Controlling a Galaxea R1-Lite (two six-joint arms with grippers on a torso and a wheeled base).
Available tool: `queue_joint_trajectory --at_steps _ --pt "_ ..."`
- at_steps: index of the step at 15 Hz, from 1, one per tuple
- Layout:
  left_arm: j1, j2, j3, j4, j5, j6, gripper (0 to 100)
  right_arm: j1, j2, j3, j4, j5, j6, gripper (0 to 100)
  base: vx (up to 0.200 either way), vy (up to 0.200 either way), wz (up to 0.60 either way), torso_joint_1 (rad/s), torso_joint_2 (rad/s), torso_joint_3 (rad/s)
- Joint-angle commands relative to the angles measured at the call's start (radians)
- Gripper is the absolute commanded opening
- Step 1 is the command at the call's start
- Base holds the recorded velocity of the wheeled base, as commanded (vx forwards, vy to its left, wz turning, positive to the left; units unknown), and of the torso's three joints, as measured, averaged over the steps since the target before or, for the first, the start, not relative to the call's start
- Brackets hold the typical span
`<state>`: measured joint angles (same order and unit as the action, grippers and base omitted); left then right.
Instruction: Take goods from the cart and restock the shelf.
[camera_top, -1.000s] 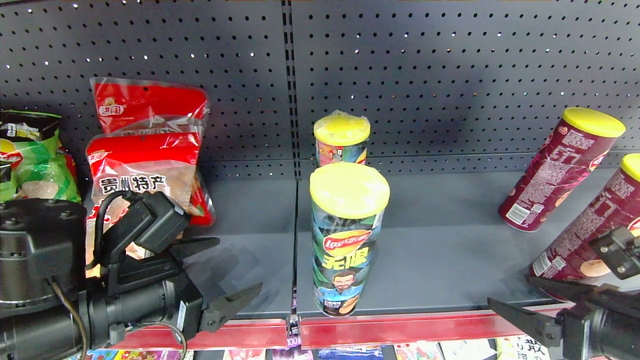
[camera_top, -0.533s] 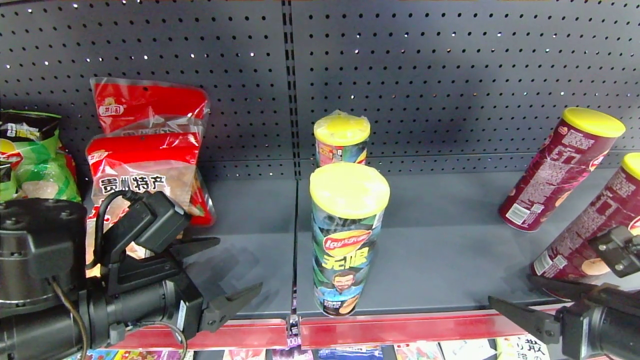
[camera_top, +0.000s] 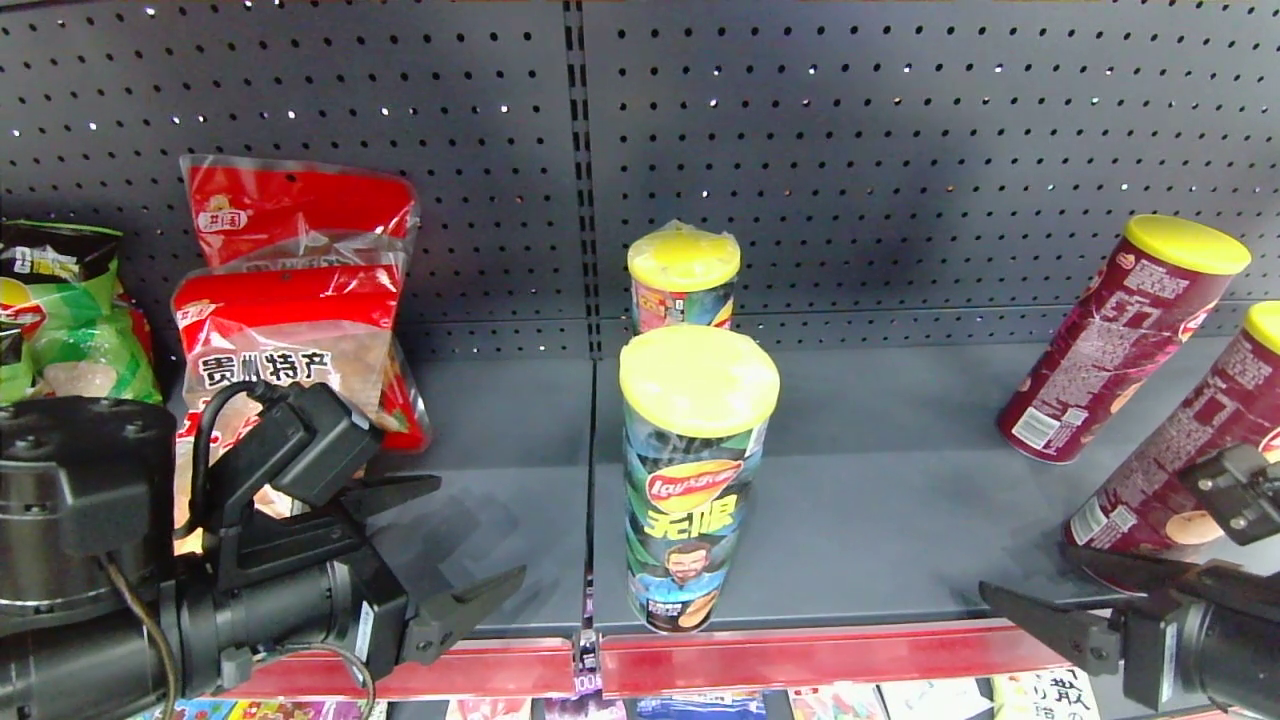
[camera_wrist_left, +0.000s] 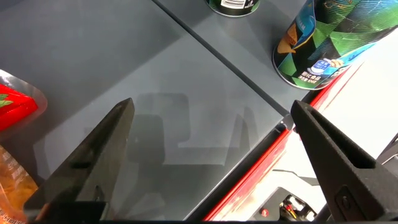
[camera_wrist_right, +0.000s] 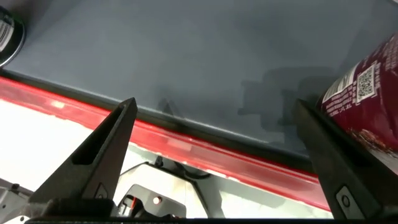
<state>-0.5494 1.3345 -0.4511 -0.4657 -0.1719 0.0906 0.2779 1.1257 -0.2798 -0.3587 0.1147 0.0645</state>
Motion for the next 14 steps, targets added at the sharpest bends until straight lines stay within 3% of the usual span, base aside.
queue_joint_trajectory --at_steps 1,14 --pt "0.0 0.002 0.0 -0.001 0.0 0.0 100 -0.003 0.002 -0.002 0.0 0.0 0.0 100 0.0 0.0 0.0 0.0 0.0 0.0" --pt "0.0 0.003 0.0 -0.001 0.0 0.0 100 -0.034 0.008 -0.001 0.001 0.002 -0.002 100 0.0 0.0 0.0 0.0 0.0 0.0"
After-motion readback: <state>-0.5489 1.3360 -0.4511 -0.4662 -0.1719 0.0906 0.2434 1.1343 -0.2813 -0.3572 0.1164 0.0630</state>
